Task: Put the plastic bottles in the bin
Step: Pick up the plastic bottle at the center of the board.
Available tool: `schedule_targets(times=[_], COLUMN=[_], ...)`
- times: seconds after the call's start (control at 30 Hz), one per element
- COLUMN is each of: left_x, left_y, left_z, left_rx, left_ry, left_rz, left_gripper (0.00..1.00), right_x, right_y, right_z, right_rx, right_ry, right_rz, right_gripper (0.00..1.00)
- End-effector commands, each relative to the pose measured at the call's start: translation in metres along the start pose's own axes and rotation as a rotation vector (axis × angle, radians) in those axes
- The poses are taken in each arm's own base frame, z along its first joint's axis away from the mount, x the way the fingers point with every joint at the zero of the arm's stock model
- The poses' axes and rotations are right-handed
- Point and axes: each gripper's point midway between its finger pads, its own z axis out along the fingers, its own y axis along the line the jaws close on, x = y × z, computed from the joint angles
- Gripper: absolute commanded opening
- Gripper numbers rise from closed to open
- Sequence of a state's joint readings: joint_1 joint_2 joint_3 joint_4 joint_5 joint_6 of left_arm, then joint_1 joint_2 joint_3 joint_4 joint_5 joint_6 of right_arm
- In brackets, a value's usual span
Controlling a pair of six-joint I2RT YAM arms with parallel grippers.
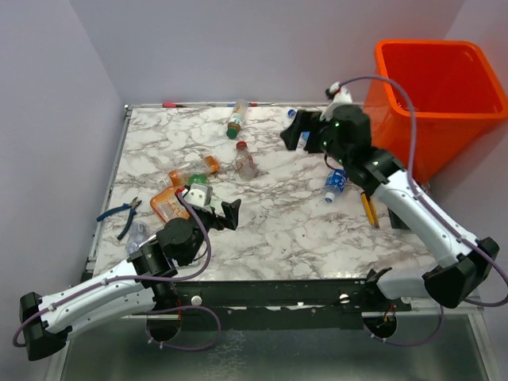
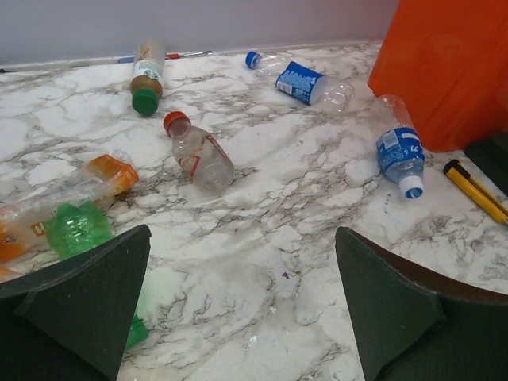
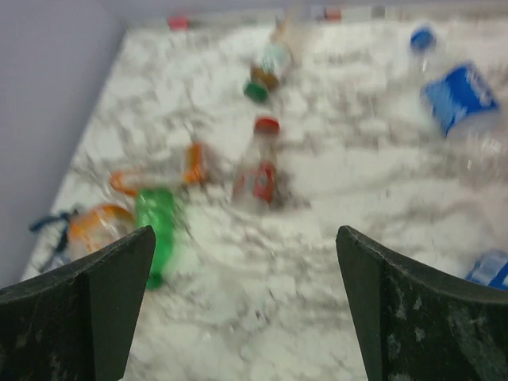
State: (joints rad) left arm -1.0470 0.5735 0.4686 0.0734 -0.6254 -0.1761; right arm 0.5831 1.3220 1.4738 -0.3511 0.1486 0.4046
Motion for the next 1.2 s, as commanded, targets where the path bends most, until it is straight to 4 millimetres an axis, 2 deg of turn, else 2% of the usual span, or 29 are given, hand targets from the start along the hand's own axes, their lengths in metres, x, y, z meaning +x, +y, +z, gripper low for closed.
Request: schedule_targets(times=[0.0,0.07,0.13,0.33,0.43,0.7,0.87,1.0,1.17], left_x=[-0.007,-0.009,-0.011,-0.016,-0.016,-0.009,-0.007,-0.009,-0.008], left_y=[0.018,0.021,0.024,0.036,0.039,0.031,0.029,0.030,0.028], left_z=[-0.001,-0.002,-0.004,-0.011,-0.012,-0.006,-0.004,-0.005,-0.004], left_rx=[-0.101,-0.112,-0.121,-0.164,-0.170,-0.146,-0.140,-0.141,-0.133], left_ry=[-0.022,-0.026,-0.032,-0.070,-0.080,-0.052,-0.043,-0.050,-0.048], left_rz=[-0.011,-0.007,-0.006,-0.015,-0.013,0.017,0.028,0.022,0.023], left_gripper=[0.99,0.99,0.99,0.99,0.99,0.99,0.99,0.99,0.99], right_x=[0.123,0.159,0.181,0.232,0.249,0.267,0.283,0.294,0.299], right_y=[-0.018,-0.020,-0.021,-0.013,-0.013,-0.024,-0.031,-0.035,-0.029], right_z=[0.021,0.039,0.059,0.125,0.152,0.213,0.232,0.236,0.237], right_rx=[-0.018,-0.022,-0.017,-0.060,-0.059,0.006,0.023,0.028,-0.006], right_ry=[0.301,0.402,0.459,0.581,0.613,0.607,0.648,0.668,0.675], right_rz=[0.032,0.049,0.060,0.085,0.098,0.072,0.045,0.044,0.076], right_gripper=[1.00,1.00,1.00,1.00,1.00,1.00,1.00,0.99,0.91])
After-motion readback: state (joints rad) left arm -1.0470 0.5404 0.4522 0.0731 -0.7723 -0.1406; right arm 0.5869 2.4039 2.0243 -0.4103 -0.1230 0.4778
